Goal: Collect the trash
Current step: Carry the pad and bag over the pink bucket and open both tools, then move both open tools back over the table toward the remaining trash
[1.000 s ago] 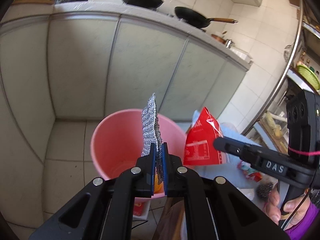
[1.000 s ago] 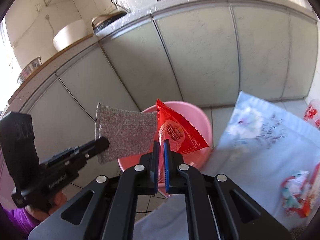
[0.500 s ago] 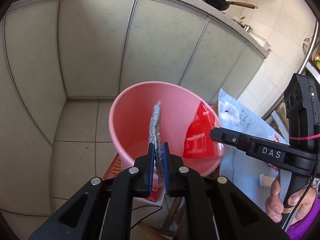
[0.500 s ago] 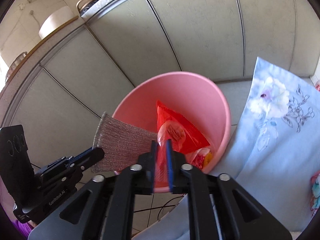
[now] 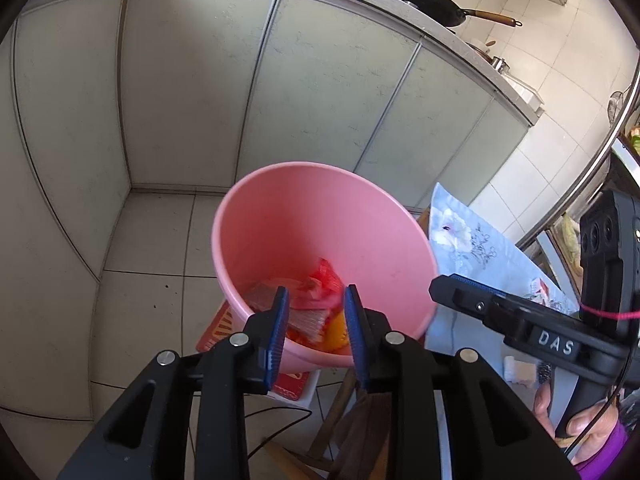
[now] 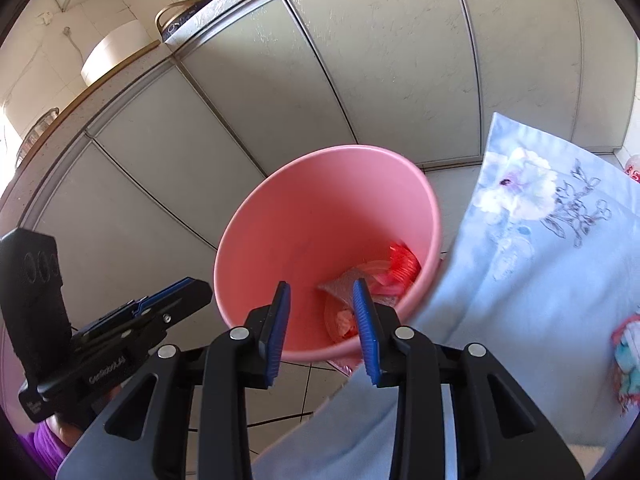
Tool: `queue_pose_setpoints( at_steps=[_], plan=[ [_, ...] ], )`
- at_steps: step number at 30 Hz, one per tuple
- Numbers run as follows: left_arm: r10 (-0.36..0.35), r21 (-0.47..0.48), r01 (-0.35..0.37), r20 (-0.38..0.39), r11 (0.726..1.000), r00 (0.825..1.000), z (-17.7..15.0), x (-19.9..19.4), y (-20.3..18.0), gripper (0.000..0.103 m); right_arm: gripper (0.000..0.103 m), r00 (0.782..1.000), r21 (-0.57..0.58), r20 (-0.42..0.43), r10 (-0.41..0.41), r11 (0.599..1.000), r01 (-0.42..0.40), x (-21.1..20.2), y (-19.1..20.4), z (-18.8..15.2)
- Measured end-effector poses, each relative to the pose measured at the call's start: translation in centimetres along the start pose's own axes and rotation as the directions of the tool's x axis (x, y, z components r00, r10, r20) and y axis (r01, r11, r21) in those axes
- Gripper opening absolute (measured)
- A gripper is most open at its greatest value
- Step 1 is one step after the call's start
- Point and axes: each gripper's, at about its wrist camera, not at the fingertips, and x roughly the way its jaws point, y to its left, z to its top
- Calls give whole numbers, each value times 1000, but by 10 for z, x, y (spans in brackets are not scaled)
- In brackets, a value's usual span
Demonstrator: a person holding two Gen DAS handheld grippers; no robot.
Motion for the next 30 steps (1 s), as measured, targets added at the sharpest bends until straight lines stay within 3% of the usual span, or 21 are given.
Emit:
queue_pose_setpoints(
  at_steps=[22, 27, 30],
  plan=[
    [-84, 112, 90, -56, 990, 995, -15, 2, -67, 27, 34, 993, 64, 83, -88, 995, 82, -85, -42, -53],
    [-122, 132, 133, -87, 982, 989, -19, 5, -84, 28, 34, 982, 81, 107, -153, 986, 145, -115, -55, -77],
    [-149, 147, 165, -115, 975, 982, -23, 9, -99, 29, 34, 965, 84, 132, -226, 973, 217, -137, -62, -96]
  ],
)
